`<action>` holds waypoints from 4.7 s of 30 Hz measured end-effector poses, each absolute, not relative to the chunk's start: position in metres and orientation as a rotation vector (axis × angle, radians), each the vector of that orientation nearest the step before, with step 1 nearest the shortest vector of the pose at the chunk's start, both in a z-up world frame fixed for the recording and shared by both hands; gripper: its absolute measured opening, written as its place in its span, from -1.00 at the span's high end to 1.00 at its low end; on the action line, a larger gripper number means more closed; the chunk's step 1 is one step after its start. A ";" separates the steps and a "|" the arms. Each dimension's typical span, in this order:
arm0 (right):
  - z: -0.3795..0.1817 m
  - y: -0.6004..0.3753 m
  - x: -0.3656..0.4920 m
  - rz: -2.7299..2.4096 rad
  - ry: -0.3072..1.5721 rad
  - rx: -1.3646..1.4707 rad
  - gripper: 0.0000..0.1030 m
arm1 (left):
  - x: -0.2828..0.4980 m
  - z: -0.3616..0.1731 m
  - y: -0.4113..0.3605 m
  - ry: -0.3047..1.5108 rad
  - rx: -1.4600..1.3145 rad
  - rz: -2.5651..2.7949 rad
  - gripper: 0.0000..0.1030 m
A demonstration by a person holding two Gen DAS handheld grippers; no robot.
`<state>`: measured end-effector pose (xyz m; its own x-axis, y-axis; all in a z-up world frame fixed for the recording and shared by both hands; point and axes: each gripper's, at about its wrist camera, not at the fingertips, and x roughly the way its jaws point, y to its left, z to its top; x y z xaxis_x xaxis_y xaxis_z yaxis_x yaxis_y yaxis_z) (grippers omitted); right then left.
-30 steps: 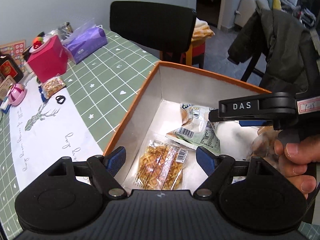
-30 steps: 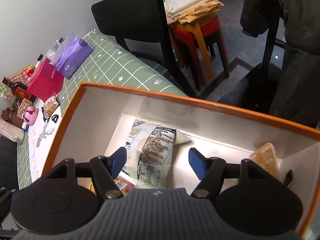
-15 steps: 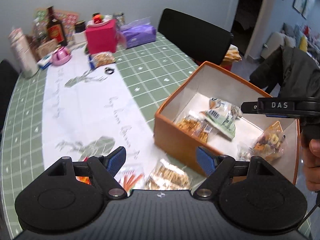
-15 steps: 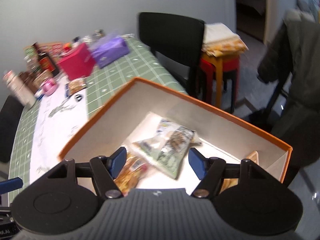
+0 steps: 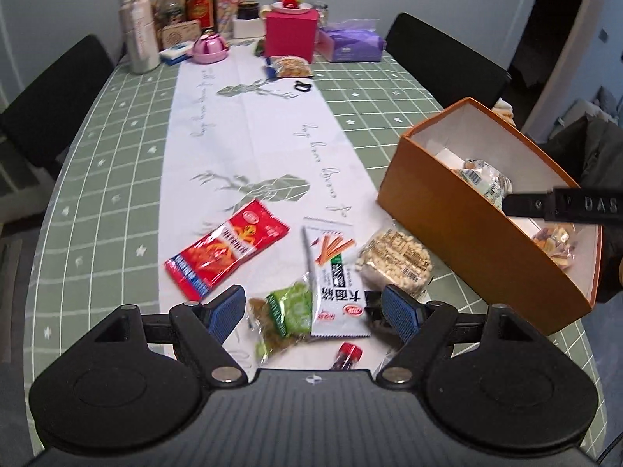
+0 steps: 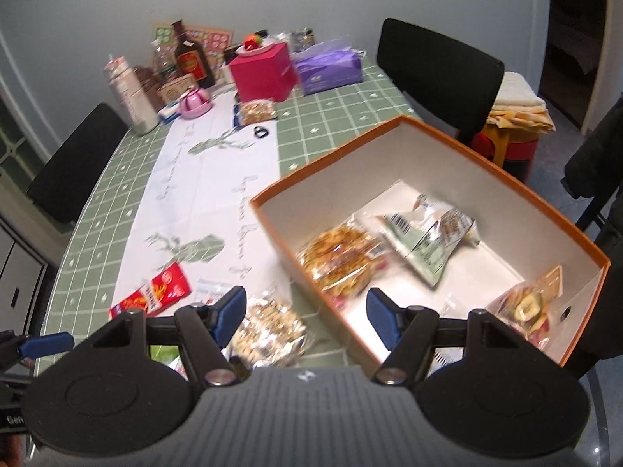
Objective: Organize snacks
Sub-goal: 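Withdraw both tools from the box back over the snacks, then grasp the red-capped cola candy bottle with left tool while right tool grasps the dark foil bag, then carry the bottle and foil bag over the orange box with both tools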
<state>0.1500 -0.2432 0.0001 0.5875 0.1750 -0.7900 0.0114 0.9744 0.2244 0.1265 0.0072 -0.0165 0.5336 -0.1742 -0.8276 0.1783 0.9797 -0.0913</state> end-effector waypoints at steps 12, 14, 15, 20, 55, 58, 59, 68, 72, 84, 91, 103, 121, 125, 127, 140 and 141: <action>-0.011 -0.221 0.108 0.138 0.977 0.190 -0.31 | 0.092 -0.034 0.033 1.012 -0.052 -0.170 -0.81; -0.013 -0.220 0.103 0.138 0.983 0.193 -0.31 | 0.087 -0.039 0.035 1.020 -0.061 -0.168 -0.81; -0.014 -0.220 0.100 0.138 0.986 0.190 -0.31 | 0.085 -0.041 0.036 1.026 -0.066 -0.166 -0.82; -0.026 -0.221 0.095 0.129 1.015 0.180 -0.31 | 0.078 -0.056 0.035 1.061 -0.083 -0.163 -0.81; -0.094 -0.141 0.135 0.410 0.970 -0.215 0.06 | 0.099 -0.130 0.005 1.170 0.020 -0.296 -0.67; -0.099 -0.133 0.137 0.449 0.955 -0.286 0.10 | 0.099 -0.130 0.006 1.160 0.030 -0.295 -0.66; -0.102 -0.131 0.138 0.454 0.954 -0.304 0.12 | 0.099 -0.131 0.006 1.157 0.035 -0.294 -0.66; -0.112 -0.125 0.128 0.519 0.976 -0.394 0.39 | 0.097 -0.132 0.002 1.147 0.078 -0.301 -0.64; -0.109 -0.132 0.118 0.550 1.029 -0.351 0.39 | 0.089 -0.131 0.001 1.139 0.107 -0.329 -0.26; -0.106 -0.149 0.082 0.549 1.069 -0.334 0.37 | 0.065 -0.126 0.008 1.134 0.124 -0.307 -0.05; -0.112 -0.145 0.086 0.525 1.034 -0.350 0.12 | 0.080 -0.119 0.008 1.075 0.077 -0.284 -0.38; -0.125 -0.153 0.090 0.515 1.075 -0.306 0.28 | 0.083 -0.131 -0.013 1.101 0.154 -0.332 0.29; -0.101 -0.168 0.062 0.485 1.059 -0.230 0.29 | 0.055 -0.099 0.004 1.059 0.068 -0.316 0.31; -0.092 -0.171 0.056 0.479 1.045 -0.217 0.29 | 0.047 -0.088 0.002 1.034 0.082 -0.326 0.31; -0.088 -0.173 0.052 0.477 1.039 -0.212 0.29 | 0.044 -0.082 0.001 1.020 0.087 -0.330 0.31; -0.050 -0.196 0.044 0.419 0.995 -0.128 0.29 | 0.051 -0.047 -0.017 0.957 0.102 -0.369 0.31; -0.046 -0.199 0.044 0.412 0.991 -0.119 0.29 | 0.054 -0.044 -0.020 0.952 0.105 -0.374 0.31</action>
